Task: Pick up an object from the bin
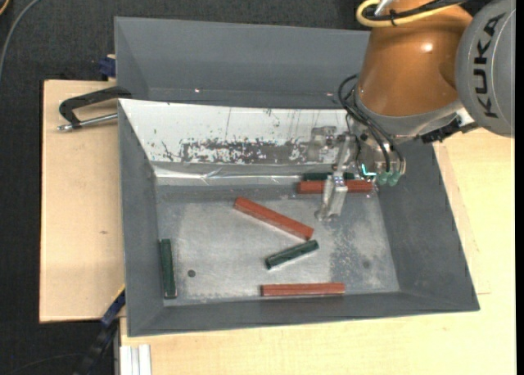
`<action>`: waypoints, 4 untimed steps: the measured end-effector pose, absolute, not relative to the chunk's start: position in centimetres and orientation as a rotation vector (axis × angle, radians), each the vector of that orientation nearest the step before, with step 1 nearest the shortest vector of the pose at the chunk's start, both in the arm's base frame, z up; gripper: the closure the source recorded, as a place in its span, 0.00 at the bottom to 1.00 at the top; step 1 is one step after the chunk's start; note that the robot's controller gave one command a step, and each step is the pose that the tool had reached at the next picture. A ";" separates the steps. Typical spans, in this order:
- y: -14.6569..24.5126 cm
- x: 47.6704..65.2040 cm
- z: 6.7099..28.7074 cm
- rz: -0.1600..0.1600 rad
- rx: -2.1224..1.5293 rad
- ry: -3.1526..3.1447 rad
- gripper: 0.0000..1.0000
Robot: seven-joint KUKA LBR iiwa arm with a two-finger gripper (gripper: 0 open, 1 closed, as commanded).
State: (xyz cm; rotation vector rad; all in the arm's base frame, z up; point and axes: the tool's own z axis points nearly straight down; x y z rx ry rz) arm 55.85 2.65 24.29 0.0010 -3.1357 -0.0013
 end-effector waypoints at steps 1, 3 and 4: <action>10.4 56.2 14.3 -0.004 -0.246 -3.125 0.00; 3.4 59.8 7.1 -0.002 -0.194 -3.136 1.00; 2.9 59.0 21.6 -0.004 -0.211 -3.148 1.00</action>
Offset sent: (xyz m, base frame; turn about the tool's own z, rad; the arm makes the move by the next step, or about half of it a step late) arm 0.0046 0.0729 -0.0969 0.1639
